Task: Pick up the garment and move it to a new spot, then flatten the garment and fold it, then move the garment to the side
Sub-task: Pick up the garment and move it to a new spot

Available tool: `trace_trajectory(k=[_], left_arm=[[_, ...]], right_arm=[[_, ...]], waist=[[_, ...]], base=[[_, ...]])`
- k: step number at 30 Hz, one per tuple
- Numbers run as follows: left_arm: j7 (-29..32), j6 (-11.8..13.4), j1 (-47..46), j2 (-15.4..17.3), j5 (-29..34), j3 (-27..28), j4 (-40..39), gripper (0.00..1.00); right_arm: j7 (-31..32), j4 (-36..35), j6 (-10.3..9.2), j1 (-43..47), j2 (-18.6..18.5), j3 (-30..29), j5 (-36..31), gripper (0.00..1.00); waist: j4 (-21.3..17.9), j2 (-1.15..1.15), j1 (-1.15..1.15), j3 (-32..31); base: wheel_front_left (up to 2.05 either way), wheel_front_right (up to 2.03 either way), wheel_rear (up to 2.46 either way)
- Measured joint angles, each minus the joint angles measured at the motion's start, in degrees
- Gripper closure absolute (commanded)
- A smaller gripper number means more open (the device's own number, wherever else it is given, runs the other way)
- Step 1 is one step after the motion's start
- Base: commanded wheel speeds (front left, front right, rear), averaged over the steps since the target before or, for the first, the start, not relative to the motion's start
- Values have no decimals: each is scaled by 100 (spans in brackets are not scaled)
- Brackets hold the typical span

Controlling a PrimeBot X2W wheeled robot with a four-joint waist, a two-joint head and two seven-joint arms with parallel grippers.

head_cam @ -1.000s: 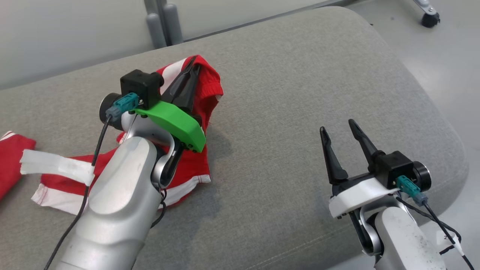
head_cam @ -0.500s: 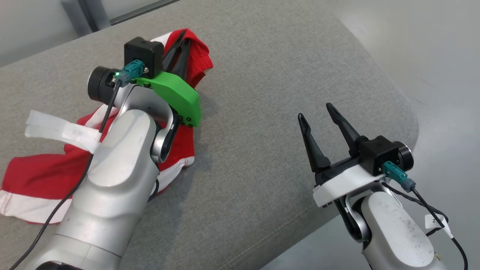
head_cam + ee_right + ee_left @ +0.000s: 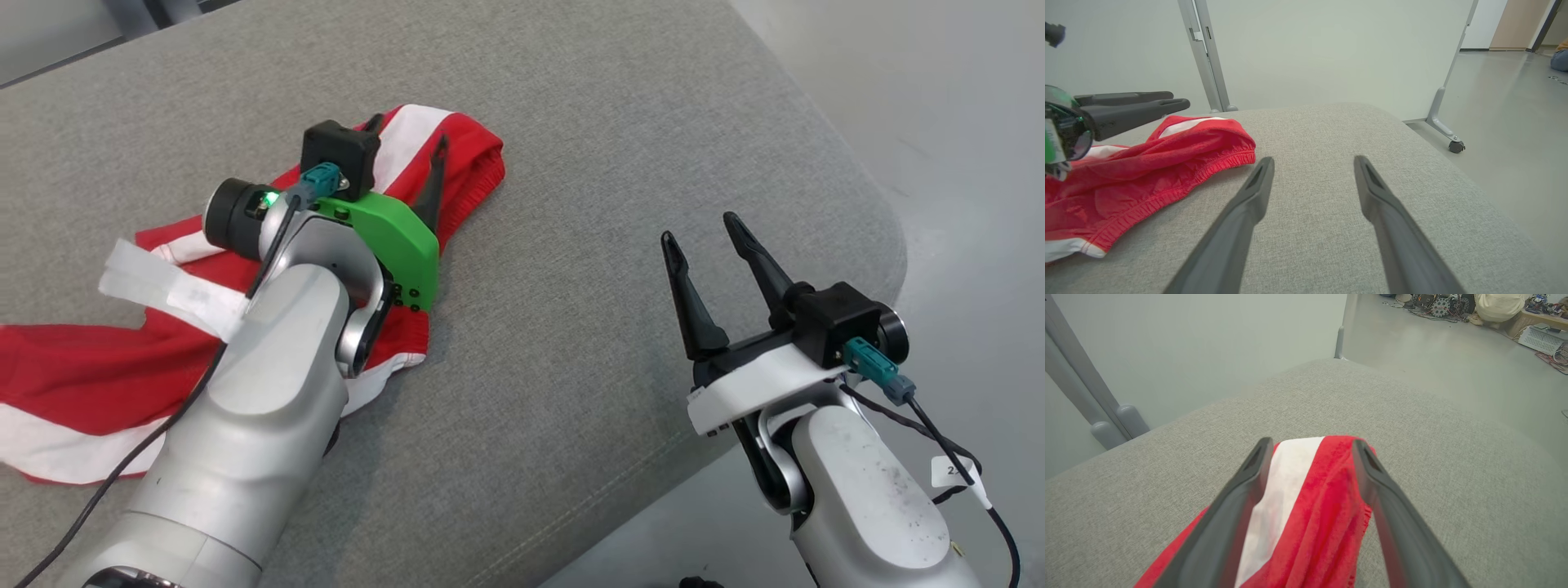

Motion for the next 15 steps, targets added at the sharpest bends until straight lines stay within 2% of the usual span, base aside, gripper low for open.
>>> trace_trajectory(k=[7,15], left_arm=[[-192,-159,-25,4,-148,-270,0,0],[-433,-182,112,-2,-156,-143,414,0]], right_arm=[[0,75,1,-116,2,-30,-2,0],[0,281,11,-86,0,-45,-9,0]], waist=[[330,0,0,-87],[809,0,0,-303]], base=[[0,0,0],[0,0,0]])
